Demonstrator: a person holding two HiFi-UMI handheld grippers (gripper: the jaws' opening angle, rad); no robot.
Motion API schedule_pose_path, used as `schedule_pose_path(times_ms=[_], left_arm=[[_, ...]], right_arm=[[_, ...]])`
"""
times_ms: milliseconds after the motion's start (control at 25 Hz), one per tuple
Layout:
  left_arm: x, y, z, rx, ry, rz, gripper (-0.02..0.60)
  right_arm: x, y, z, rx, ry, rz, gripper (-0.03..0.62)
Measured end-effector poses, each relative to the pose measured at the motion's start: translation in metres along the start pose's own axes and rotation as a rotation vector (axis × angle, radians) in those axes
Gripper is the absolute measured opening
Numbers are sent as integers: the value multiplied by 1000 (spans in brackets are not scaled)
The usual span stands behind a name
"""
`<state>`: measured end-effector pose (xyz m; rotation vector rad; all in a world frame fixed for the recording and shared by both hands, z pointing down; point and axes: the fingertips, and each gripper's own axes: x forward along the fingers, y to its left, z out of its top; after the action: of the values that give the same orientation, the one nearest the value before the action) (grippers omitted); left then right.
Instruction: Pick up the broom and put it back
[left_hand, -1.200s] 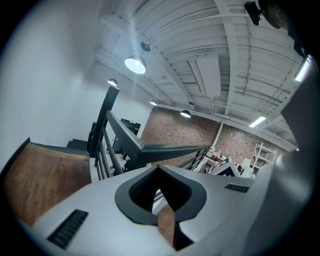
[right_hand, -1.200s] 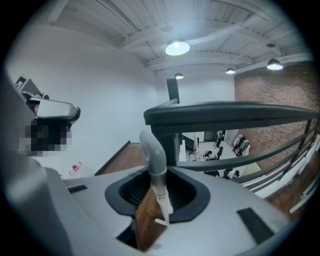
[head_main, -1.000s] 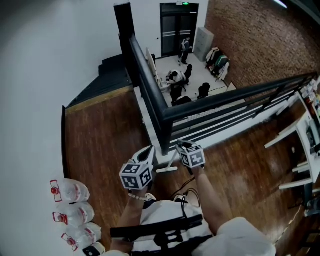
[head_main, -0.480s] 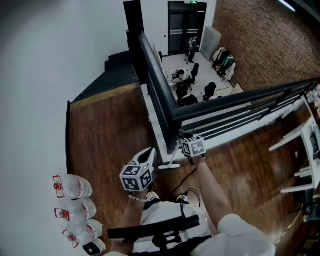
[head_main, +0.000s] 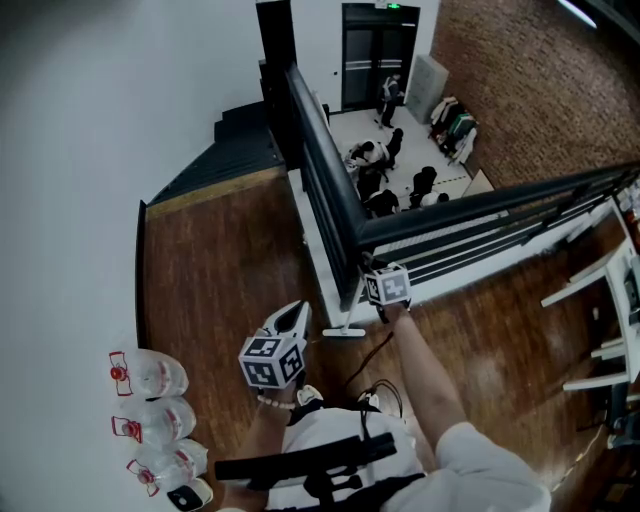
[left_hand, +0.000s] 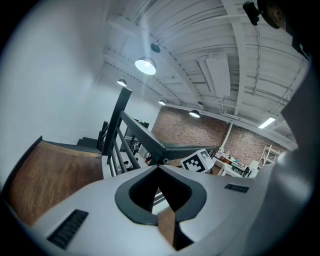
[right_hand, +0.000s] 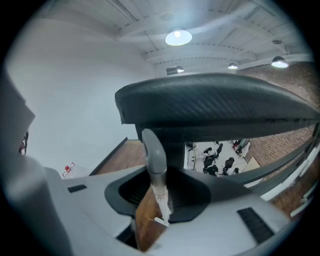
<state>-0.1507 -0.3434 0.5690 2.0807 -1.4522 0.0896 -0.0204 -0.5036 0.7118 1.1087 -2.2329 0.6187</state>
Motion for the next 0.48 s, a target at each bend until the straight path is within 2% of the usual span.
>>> schedule_pose_path(times_ms=[240,480], left_arm=[[-2,4,-1,-2,1,-3,-3],[-5,7,-2,-8,-2,-5,-3]], right_arm=[[4,-3,3,17,-3,-34,132],[4,-8,7,33,-12,-63,190]])
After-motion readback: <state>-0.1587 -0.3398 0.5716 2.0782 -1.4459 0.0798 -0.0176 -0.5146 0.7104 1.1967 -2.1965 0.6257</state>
